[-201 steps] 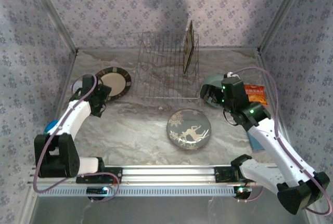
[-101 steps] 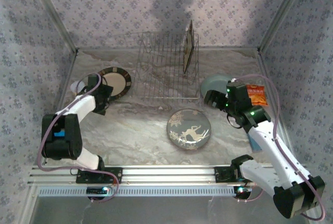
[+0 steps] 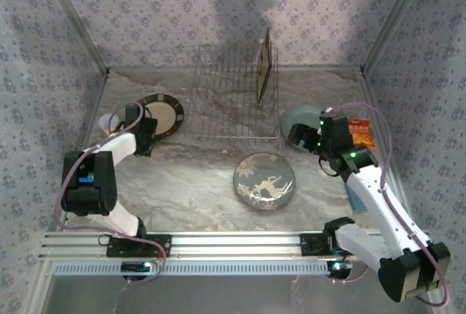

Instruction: Load the plates into the dish rack

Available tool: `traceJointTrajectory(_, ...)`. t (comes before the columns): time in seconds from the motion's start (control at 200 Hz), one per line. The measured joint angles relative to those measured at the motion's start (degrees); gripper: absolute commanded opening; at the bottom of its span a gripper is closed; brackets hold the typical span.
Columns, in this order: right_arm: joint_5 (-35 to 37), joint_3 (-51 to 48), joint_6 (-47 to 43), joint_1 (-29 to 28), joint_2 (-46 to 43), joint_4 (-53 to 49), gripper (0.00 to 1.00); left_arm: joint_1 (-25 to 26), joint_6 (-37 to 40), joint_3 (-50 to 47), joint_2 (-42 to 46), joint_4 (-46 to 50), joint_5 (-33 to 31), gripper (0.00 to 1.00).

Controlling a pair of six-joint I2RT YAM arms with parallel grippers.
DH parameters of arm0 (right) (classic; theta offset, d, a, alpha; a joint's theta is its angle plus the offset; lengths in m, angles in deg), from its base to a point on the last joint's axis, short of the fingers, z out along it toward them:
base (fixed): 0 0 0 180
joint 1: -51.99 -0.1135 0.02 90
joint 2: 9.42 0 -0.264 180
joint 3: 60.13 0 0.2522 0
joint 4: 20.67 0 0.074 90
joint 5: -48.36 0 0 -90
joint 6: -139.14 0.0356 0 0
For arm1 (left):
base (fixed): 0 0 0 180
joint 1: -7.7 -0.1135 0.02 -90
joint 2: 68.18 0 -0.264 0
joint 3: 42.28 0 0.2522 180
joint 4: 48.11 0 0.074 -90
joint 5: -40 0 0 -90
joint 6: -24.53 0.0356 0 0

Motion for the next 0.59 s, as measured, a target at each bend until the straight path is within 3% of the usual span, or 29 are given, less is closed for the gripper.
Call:
traceJointTrajectory(0.445, 0.0, -0.3, 0.0, 1.0, 1.1, 1.7, 1.00, 0.0, -1.9, -0.9, -2.4, -4.0, 0.0, 0.65)
traceJointTrajectory(0.595, -0.2, -0.3, -0.2, 1.2, 1.7, 2.0, 1.00, 0.0, -2.0, -1.0, -3.3, -5.3, 0.1, 0.64)
